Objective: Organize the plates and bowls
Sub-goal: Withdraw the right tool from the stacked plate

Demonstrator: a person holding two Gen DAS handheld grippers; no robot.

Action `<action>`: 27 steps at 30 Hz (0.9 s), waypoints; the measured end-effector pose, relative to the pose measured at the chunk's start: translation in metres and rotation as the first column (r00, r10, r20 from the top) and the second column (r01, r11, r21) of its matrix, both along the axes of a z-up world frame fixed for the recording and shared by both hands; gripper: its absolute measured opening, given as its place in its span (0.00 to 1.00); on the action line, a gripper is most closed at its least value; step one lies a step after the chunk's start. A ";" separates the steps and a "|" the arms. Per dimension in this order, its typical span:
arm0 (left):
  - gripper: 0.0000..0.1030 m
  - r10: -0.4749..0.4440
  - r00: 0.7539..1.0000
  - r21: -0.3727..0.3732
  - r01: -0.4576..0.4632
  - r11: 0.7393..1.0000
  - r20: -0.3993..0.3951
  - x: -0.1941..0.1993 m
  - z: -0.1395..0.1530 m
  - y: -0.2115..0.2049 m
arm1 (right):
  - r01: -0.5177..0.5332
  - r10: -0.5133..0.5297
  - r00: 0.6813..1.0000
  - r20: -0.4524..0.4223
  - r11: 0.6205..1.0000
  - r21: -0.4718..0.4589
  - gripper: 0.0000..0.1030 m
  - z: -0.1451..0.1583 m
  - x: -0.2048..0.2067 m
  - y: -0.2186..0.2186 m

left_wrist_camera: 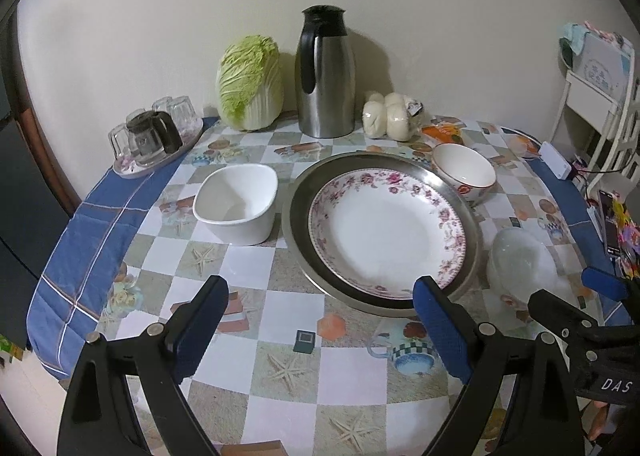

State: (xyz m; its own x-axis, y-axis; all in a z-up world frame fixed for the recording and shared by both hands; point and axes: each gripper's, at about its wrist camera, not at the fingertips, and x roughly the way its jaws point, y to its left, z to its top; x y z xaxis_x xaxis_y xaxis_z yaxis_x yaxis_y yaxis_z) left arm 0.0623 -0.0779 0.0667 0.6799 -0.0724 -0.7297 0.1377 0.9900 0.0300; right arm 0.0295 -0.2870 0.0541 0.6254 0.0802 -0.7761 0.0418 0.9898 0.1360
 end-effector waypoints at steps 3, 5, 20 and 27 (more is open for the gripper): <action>0.91 -0.006 1.000 0.009 0.006 1.000 0.011 -0.005 0.002 -0.008 | 0.003 -0.003 1.000 0.006 1.000 0.005 1.00 0.002 -0.005 -0.006; 0.91 -0.009 1.000 0.012 0.009 1.000 0.014 -0.007 0.003 -0.012 | 0.004 -0.004 1.000 0.011 1.000 0.010 1.00 0.003 -0.008 -0.010; 0.91 -0.051 0.999 -0.015 0.051 0.999 -0.003 0.007 0.011 -0.041 | 0.016 -0.016 0.999 0.028 1.000 0.004 1.00 0.016 -0.005 -0.037; 0.91 -0.069 0.996 0.001 0.070 0.998 -0.057 0.042 0.024 -0.054 | 0.033 -0.033 0.999 0.023 0.999 -0.007 1.00 0.031 0.014 -0.054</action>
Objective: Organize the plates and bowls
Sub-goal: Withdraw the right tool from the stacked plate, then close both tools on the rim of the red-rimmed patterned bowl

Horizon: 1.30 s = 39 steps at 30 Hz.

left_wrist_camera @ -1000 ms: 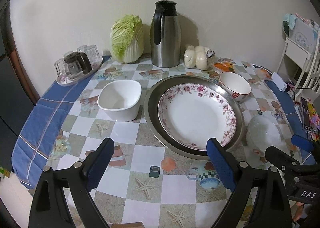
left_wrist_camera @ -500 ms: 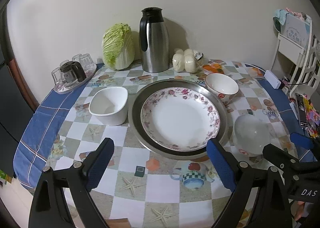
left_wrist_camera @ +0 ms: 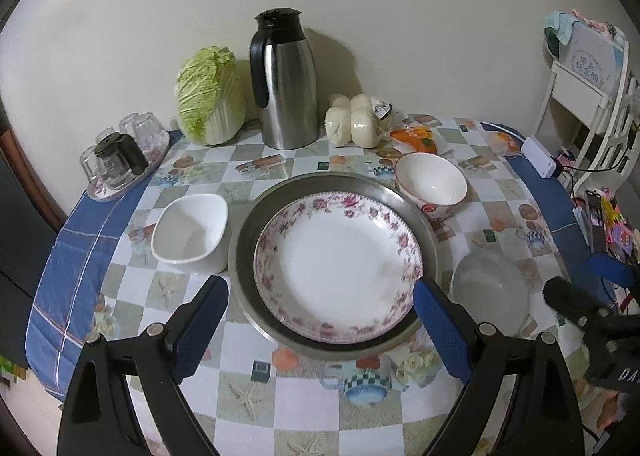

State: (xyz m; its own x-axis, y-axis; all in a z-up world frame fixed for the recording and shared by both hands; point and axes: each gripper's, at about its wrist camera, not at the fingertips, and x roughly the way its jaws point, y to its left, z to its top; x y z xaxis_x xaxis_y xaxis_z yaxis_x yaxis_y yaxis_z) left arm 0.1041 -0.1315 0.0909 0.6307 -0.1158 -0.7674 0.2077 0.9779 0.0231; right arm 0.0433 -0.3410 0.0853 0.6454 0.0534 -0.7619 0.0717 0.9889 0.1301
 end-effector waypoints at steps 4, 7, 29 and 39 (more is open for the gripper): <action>0.91 -0.010 1.000 -0.006 0.010 1.000 -0.017 0.022 0.014 -0.007 | 0.021 -0.021 1.000 0.003 1.000 0.019 1.00 0.017 0.018 -0.017; 0.91 -0.045 0.998 -0.038 0.044 0.998 -0.044 0.042 0.026 -0.016 | 0.020 -0.021 0.999 0.030 1.000 0.019 1.00 0.035 0.032 -0.028; 0.76 -0.111 0.951 -0.068 0.096 0.993 -0.288 0.176 -0.029 -0.108 | 0.104 -0.088 0.986 -0.140 0.988 0.111 0.88 -0.025 0.144 -0.090; 0.49 -0.107 0.925 -0.058 0.092 0.994 -0.363 0.218 -0.079 -0.126 | 0.109 -0.081 0.973 -0.215 0.986 0.126 0.56 -0.073 0.188 -0.084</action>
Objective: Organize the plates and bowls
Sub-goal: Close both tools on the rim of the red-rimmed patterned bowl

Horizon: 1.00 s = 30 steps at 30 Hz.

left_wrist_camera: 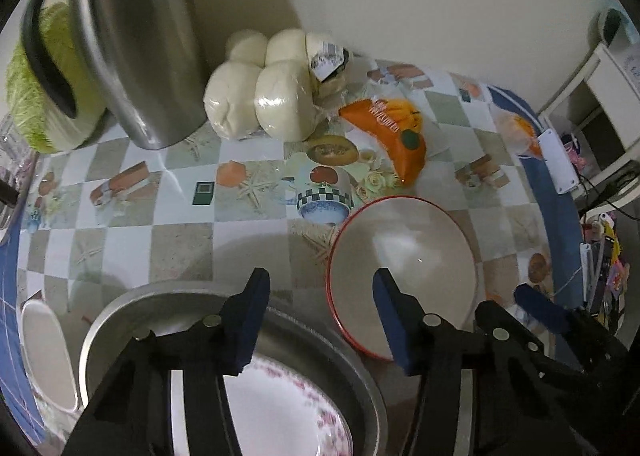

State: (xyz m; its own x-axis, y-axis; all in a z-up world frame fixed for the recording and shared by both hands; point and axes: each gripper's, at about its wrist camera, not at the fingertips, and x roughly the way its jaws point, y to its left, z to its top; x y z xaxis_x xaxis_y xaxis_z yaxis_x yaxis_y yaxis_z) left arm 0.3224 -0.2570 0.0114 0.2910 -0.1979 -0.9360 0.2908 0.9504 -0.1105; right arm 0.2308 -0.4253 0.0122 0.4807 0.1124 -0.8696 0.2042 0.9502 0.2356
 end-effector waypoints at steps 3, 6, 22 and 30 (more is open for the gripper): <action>0.37 -0.010 1.000 0.009 0.010 1.000 -0.018 0.008 -0.013 -0.004 | 0.002 -0.002 1.000 -0.026 1.000 0.017 0.42 -0.015 0.011 0.004; 0.27 -0.020 0.999 0.015 0.021 1.000 -0.035 0.015 -0.026 -0.008 | 0.008 -0.006 0.999 -0.037 1.000 0.028 0.32 -0.025 0.019 0.007; 0.10 -0.091 0.995 0.023 0.092 0.996 -0.047 0.016 -0.050 -0.025 | 0.017 -0.014 0.998 -0.059 0.999 0.050 0.17 -0.044 0.036 0.016; 0.10 -0.119 0.993 0.000 0.119 0.993 0.002 -0.004 -0.023 -0.030 | 0.044 -0.041 0.998 -0.055 0.997 0.058 0.17 -0.036 0.022 0.008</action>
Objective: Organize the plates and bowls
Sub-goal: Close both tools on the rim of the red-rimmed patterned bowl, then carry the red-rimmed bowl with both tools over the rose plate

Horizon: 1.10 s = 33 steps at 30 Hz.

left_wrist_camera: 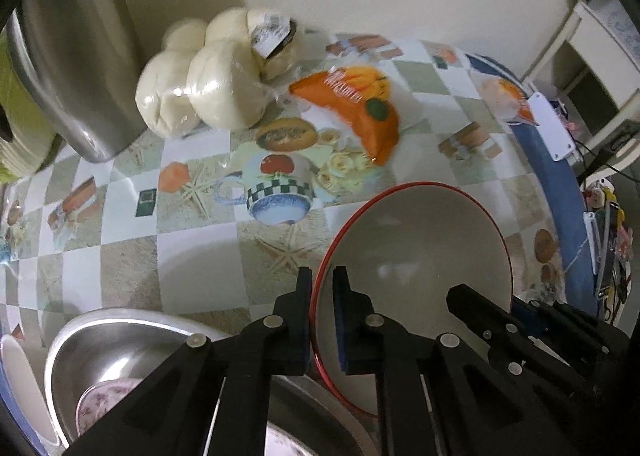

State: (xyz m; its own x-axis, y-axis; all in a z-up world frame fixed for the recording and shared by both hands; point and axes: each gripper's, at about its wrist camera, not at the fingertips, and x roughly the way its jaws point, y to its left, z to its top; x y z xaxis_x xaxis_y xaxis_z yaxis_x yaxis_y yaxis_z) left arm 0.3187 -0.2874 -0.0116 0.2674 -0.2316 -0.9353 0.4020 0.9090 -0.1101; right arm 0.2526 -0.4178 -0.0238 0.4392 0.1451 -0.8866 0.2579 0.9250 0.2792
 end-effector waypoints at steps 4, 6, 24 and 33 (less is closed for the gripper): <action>0.10 0.008 1.000 -0.027 -0.007 1.000 0.029 -0.013 0.022 0.006 | 0.001 -0.001 1.000 0.026 1.000 -0.018 0.17 0.020 -0.011 0.000; 0.10 0.013 0.999 -0.026 -0.012 1.000 0.043 -0.020 0.032 0.008 | 0.000 0.001 0.999 0.035 1.000 -0.020 0.17 0.028 -0.016 0.002; 0.10 0.114 0.991 -0.046 -0.111 0.993 0.065 -0.097 0.076 0.086 | -0.082 0.083 0.995 0.061 0.996 -0.028 0.17 0.083 -0.085 0.070; 0.10 0.160 0.986 -0.063 -0.156 0.986 0.055 -0.122 0.081 0.129 | -0.120 0.121 0.992 0.047 0.992 -0.025 0.17 0.091 -0.107 0.110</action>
